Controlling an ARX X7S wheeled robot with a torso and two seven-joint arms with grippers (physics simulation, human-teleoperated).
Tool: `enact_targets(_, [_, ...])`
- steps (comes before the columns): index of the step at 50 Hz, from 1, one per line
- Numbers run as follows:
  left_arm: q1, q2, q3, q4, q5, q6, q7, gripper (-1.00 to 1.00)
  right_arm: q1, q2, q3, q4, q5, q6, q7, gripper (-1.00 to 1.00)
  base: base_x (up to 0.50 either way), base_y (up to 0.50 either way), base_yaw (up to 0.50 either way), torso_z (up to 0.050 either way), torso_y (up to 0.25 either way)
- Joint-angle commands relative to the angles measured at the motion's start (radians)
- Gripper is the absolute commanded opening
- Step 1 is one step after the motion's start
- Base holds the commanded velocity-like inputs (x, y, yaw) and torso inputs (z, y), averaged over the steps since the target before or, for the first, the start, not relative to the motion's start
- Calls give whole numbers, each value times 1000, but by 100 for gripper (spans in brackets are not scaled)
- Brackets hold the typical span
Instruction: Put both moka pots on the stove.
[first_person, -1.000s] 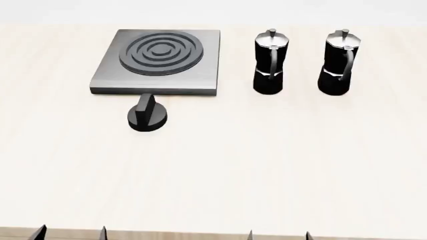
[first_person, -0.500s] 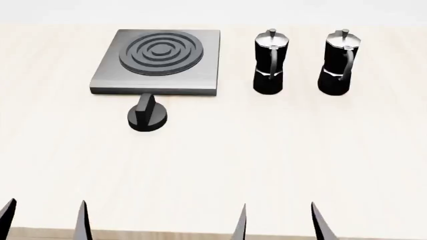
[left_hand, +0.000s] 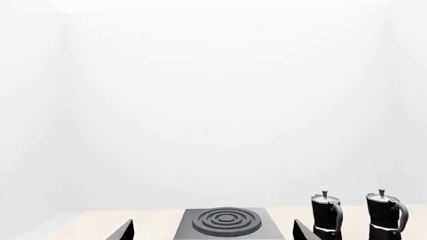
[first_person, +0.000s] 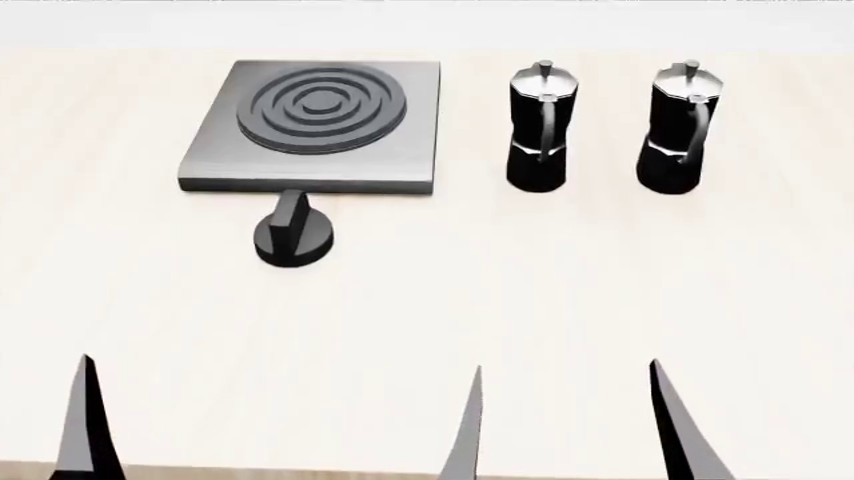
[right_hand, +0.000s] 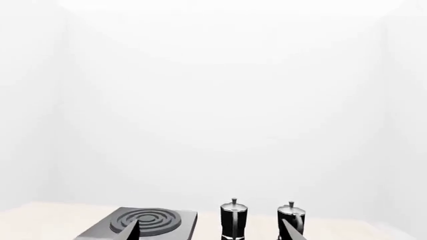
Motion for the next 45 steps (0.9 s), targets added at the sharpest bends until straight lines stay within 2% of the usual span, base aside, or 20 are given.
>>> enact_targets(1, [4, -12, 12, 26, 8, -1, -17, 100, -1, 14, -8, -40, 15, 22, 11, 100, 172, 0, 0, 0, 0])
enact_targets(45, [-3, -43, 40, -17, 3, 26, -54, 100, 8, 52, -32, -8, 33, 13, 55, 100, 173, 0, 0, 0, 0])
